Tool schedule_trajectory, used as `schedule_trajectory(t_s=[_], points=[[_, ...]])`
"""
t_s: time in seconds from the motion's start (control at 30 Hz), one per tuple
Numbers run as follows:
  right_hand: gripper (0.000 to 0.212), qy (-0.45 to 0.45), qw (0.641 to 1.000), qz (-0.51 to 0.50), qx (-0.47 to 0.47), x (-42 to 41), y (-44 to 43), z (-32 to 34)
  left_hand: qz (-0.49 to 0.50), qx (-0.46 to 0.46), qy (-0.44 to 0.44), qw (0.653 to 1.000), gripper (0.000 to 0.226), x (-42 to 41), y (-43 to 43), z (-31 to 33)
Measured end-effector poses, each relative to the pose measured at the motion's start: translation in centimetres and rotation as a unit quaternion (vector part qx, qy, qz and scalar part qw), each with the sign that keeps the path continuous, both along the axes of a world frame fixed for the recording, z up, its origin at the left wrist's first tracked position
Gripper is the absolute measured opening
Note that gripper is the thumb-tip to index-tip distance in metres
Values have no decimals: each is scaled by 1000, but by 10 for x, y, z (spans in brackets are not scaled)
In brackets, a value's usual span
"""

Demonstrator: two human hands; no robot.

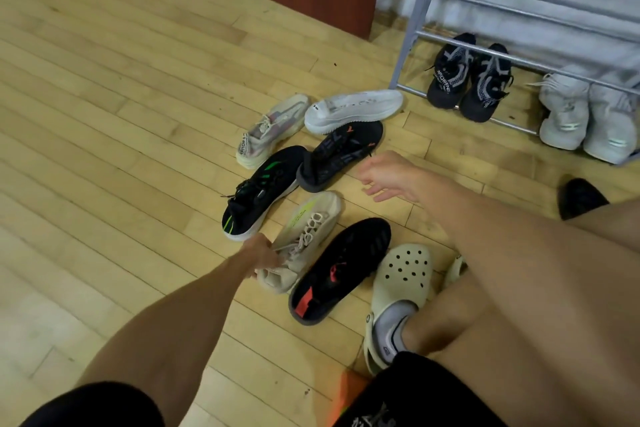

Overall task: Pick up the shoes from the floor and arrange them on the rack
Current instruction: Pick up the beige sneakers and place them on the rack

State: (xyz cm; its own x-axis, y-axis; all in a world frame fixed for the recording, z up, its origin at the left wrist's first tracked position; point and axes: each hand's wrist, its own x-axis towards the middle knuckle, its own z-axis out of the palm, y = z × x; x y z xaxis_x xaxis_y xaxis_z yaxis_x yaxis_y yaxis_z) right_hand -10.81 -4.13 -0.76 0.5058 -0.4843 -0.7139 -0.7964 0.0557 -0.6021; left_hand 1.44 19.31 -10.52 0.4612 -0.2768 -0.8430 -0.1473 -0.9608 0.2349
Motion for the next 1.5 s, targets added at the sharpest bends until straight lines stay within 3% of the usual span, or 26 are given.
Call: schedule_trajectory(t_s=[0.13, 0.27, 0.5, 0.6, 0.67, 0.73, 0.83, 0.93, 1.03, 1.2, 1.33, 1.43, 1.5], points=[[33, 19, 998, 49, -25, -5, 1, 30, 14, -29, -14, 999, 10, 19, -2, 41], [34, 13, 997, 48, -59, -7, 0, 67, 44, -90, -30, 995, 20, 32, -2, 90], [54, -29, 995, 47, -84, -12, 0, 140, 131, -332, 18, 934, 32, 4, -74, 200], [55, -106, 992, -9, -65, -27, -20, 173, 98, -402, 26, 910, 33, -22, -124, 245], [47, -187, 978, -69, -65, -45, -43, 196, 60, -433, 26, 899, 22, -44, -158, 275], [40, -249, 957, -130, -77, -73, -67, 219, 27, -451, 38, 891, 28, -67, -192, 300], [32, -268, 943, -169, -100, -136, -99, 246, -39, -463, 51, 884, 30, -108, -238, 328], [31, -269, 936, -197, -111, -204, -124, 252, -91, -461, 57, 881, 18, -167, -273, 344], [22, -273, 924, -246, -106, -271, -137, 239, -138, -443, 59, 884, 21, -227, -303, 339], [21, -202, 931, -286, -103, -366, -141, 186, -173, -324, 150, 918, 36, -318, -321, 293], [19, -153, 936, -315, -31, -418, -128, 125, -156, -224, 213, 938, 40, -368, -316, 235], [23, -171, 893, -415, 45, -451, -106, 74, -168, -148, 209, 952, 38, -387, -307, 195], [21, -132, 857, -496, 38, -470, -86, 38, -189, -119, 194, 955, 43, -391, -304, 180]])
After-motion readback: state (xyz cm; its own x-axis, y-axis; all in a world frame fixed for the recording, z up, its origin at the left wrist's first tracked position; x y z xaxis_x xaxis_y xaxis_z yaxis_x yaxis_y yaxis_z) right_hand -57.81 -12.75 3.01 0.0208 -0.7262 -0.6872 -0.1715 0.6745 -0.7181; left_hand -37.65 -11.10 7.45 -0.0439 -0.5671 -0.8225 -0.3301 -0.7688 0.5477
